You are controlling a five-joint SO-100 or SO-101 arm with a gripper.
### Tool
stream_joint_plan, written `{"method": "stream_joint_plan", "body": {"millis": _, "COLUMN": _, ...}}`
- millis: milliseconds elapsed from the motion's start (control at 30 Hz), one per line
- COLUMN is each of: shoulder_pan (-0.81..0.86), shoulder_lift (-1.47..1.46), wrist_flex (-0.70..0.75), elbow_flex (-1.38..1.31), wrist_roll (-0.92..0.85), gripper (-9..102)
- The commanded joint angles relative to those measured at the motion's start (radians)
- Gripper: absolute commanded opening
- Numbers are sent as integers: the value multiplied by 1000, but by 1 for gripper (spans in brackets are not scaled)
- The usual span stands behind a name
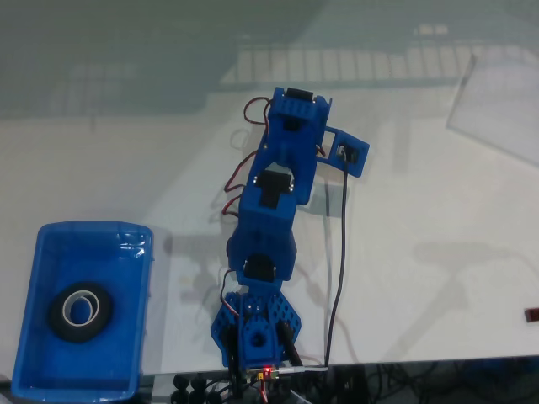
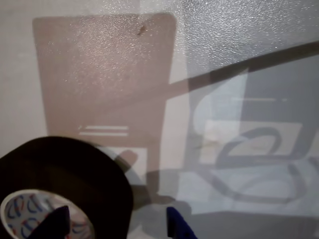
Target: Grasp all tape and put them in the bin.
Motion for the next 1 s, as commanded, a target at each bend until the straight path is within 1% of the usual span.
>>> {"method": "stream_joint_plan", "body": {"millis": 0, "shoulder_pan": -12, "shoulder_lift": -12, "wrist_flex": 11, "elbow_flex": -67, "wrist_roll": -12, "gripper": 25}}
{"method": "stream_joint_plan", "body": {"millis": 433, "shoulder_pan": -3, "shoulder_lift": -84, "wrist_flex": 26, "elbow_flex": -135, "wrist_roll": -12, "gripper": 23}}
{"method": "stream_joint_plan", "body": {"millis": 500, "shoulder_pan": -2, "shoulder_lift": -84, "wrist_flex": 21, "elbow_flex": -135, "wrist_roll": -12, "gripper": 20}}
{"method": "stream_joint_plan", "body": {"millis": 533, "shoulder_pan": -2, "shoulder_lift": -84, "wrist_flex": 18, "elbow_flex": -135, "wrist_roll": -12, "gripper": 17}}
{"method": "stream_joint_plan", "body": {"millis": 600, "shoulder_pan": 3, "shoulder_lift": -84, "wrist_flex": 11, "elbow_flex": -137, "wrist_roll": -11, "gripper": 6}}
{"method": "stream_joint_plan", "body": {"millis": 667, "shoulder_pan": 8, "shoulder_lift": -81, "wrist_flex": 9, "elbow_flex": -138, "wrist_roll": -3, "gripper": 0}}
{"method": "stream_joint_plan", "body": {"millis": 967, "shoulder_pan": 21, "shoulder_lift": -60, "wrist_flex": 0, "elbow_flex": -138, "wrist_roll": 5, "gripper": 0}}
